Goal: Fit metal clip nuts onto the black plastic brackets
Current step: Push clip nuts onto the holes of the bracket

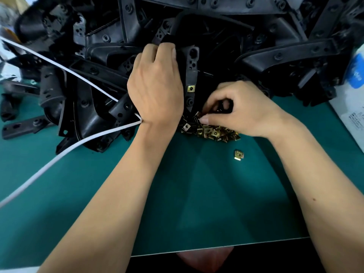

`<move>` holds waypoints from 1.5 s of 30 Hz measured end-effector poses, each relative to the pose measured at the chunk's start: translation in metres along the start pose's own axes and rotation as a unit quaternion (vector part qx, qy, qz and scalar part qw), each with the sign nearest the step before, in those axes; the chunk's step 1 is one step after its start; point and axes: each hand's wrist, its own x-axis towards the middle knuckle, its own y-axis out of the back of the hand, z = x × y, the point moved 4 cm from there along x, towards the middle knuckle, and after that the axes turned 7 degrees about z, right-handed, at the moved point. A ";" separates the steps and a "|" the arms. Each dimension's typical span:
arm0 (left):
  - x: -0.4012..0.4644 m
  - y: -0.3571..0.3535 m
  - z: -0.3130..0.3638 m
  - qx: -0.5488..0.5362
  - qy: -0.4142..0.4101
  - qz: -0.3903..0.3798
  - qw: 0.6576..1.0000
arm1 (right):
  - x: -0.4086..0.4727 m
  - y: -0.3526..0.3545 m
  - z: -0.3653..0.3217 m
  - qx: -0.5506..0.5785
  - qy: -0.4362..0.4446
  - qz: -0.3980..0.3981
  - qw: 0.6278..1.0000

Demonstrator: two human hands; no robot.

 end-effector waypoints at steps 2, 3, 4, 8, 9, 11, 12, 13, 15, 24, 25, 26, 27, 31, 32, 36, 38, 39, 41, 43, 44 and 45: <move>-0.001 0.001 0.001 -0.004 -0.005 0.002 1.000 | 0.000 -0.002 -0.002 0.010 0.005 -0.024 1.000; -0.002 0.001 0.001 -0.012 -0.006 0.006 1.000 | 0.000 -0.002 -0.003 0.016 0.006 -0.030 0.999; -0.002 0.003 0.001 -0.023 -0.007 0.011 1.000 | 0.000 -0.001 -0.003 0.019 0.007 -0.034 0.999; -0.006 0.006 0.004 -0.074 -0.017 0.020 0.997 | 0.000 -0.001 0.000 0.045 -0.008 -0.011 0.999; -0.006 0.007 0.005 -0.081 -0.020 0.018 0.996 | 0.001 -0.002 0.000 0.056 -0.015 0.004 0.998; -0.006 0.006 0.005 -0.084 -0.019 0.010 0.996 | 0.002 -0.003 -0.001 0.079 -0.027 0.043 0.996; -0.006 0.006 0.004 -0.083 -0.017 0.006 0.996 | 0.003 -0.004 -0.003 0.092 -0.030 0.064 0.993; -0.006 0.006 0.005 -0.086 -0.014 0.002 0.996 | 0.003 -0.005 -0.004 0.106 -0.033 0.082 0.990; -0.007 0.006 0.007 -0.094 -0.013 -0.010 0.995 | 0.004 -0.007 -0.008 0.124 -0.034 0.112 0.985; -0.014 0.002 0.014 -0.011 -0.035 -0.054 0.998 | 0.003 -0.007 -0.007 0.132 -0.037 0.124 0.983; -0.014 0.002 0.014 -0.011 -0.035 -0.053 0.998 | 0.003 -0.007 -0.009 0.131 -0.034 0.129 0.982; -0.014 0.003 0.014 -0.012 -0.035 -0.051 0.998 | 0.003 -0.006 -0.010 0.130 -0.030 0.136 0.982; -0.014 0.003 0.013 -0.012 -0.034 -0.050 0.998 | 0.003 -0.006 -0.011 0.127 -0.027 0.142 0.981; -0.015 0.002 0.014 -0.001 -0.029 -0.062 0.998 | 0.003 -0.007 -0.011 0.130 -0.047 0.163 0.977; -0.015 0.002 0.014 0.003 -0.027 -0.065 0.997 | 0.003 -0.007 -0.010 0.138 -0.056 0.172 0.974; -0.013 0.006 0.015 0.001 -0.010 -0.078 0.997 | 0.003 -0.007 -0.005 0.192 -0.092 0.196 0.957; -0.012 0.009 0.015 -0.009 -0.003 -0.077 0.997 | 0.002 -0.007 -0.003 0.235 -0.102 0.192 0.947; -0.011 0.011 0.015 -0.010 -0.001 -0.075 0.997 | 0.002 -0.008 -0.003 0.253 -0.106 0.188 0.943; -0.011 0.013 0.015 -0.008 -0.007 -0.074 0.997 | 0.001 -0.008 -0.001 0.297 -0.122 0.183 0.929; -0.014 0.013 0.016 -0.010 -0.018 -0.080 0.997 | 0.001 -0.009 0.001 0.347 -0.145 0.183 0.908; -0.015 0.012 0.017 -0.008 -0.023 -0.088 0.996 | 0.001 -0.009 0.002 0.367 -0.155 0.183 0.899; -0.017 0.011 0.016 -0.004 -0.028 -0.095 0.995 | 0.001 -0.009 0.002 0.385 -0.162 0.181 0.890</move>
